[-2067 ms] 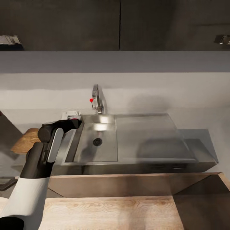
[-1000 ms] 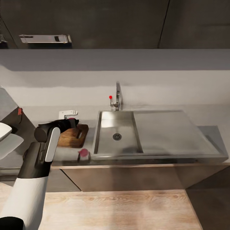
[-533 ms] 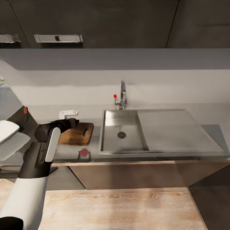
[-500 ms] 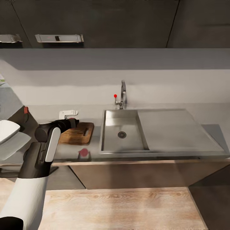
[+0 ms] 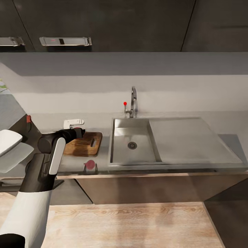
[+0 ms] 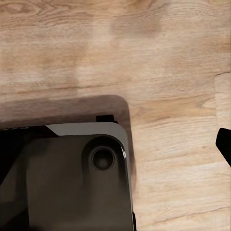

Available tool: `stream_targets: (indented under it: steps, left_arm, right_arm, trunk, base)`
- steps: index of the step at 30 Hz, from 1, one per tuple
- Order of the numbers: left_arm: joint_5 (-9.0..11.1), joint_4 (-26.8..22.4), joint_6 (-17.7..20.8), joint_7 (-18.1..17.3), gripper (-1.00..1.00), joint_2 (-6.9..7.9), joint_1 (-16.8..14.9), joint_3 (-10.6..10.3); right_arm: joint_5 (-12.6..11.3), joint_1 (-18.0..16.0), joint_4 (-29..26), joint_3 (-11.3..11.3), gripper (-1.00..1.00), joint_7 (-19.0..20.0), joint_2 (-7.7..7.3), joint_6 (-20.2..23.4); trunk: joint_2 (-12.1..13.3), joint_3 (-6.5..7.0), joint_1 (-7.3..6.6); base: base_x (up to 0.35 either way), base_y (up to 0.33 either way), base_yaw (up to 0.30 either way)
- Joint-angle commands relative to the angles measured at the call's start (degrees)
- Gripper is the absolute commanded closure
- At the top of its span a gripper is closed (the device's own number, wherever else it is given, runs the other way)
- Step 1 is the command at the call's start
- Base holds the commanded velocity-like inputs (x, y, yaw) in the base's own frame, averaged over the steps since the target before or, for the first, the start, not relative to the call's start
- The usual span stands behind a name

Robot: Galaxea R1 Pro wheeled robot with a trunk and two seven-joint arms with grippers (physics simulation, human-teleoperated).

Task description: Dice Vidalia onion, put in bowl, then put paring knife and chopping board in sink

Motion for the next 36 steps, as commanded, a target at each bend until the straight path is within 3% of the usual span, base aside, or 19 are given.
stream_targets:
  steps: [1, 19, 36]
  left_arm:
    - [0.6, 0.1, 0.2, 0.5, 1.00, 0.05, -0.1, -0.1]
    - [0.6, 0.4, 0.1, 0.5, 1.00, 0.05, 0.0, -0.1]
    - [0.6, 0.5, 0.1, 0.6, 1.00, 0.05, 0.0, -0.1]
  right_arm:
    - [0.6, 0.0, 0.0, -0.4, -1.00, -0.3, 0.02, -0.1]
    - [0.6, 0.0, 0.1, -0.4, -1.00, -0.3, -0.07, -0.1]
    - [0.6, 0.0, 0.1, -0.2, -1.00, -0.3, 0.06, 0.0]
  trunk:
    - [-0.1, -0.10, 0.03]
    - [-0.1, -0.15, 0.03]
    - [-0.1, -1.11, 0.03]
  base:
    - [0.025, 0.030, 0.000]
    - [0.003, 0.004, 0.000]
    - [0.000, 0.010, 0.000]
